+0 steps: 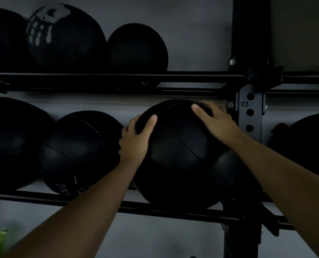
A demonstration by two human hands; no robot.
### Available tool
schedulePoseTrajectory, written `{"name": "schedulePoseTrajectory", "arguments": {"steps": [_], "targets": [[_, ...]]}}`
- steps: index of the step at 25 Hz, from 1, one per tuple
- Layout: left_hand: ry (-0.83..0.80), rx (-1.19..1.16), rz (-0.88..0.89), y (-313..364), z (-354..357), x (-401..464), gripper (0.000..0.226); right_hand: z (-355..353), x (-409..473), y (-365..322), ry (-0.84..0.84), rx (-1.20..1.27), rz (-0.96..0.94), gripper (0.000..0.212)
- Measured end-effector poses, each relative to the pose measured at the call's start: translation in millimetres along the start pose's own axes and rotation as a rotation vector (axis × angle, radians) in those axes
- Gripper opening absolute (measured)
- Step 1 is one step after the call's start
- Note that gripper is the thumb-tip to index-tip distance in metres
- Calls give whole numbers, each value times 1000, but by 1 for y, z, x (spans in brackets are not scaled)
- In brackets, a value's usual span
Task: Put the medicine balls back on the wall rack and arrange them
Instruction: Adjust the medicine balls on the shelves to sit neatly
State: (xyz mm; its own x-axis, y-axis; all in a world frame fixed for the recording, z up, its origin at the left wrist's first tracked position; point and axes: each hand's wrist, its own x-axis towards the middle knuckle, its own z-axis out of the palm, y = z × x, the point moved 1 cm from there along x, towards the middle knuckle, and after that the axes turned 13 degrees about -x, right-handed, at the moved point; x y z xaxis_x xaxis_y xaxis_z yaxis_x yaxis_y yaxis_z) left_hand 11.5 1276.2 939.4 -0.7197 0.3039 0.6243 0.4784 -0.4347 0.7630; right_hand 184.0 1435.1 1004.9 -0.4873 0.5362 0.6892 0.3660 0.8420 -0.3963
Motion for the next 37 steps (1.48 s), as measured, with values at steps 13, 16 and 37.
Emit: {"name": "schedulePoseTrajectory", "arguments": {"steps": [13, 16, 37], "targets": [[-41, 32, 258, -3, 9, 7, 72, 14, -20, 20, 197, 78, -8, 68], [-55, 41, 233, -1, 7, 4, 69, 12, -24, 18, 181, 74, -4, 66], [-239, 749, 253, 18, -228, 115, 63, 145, -13, -222, 82, -413, 3, 51]]}}
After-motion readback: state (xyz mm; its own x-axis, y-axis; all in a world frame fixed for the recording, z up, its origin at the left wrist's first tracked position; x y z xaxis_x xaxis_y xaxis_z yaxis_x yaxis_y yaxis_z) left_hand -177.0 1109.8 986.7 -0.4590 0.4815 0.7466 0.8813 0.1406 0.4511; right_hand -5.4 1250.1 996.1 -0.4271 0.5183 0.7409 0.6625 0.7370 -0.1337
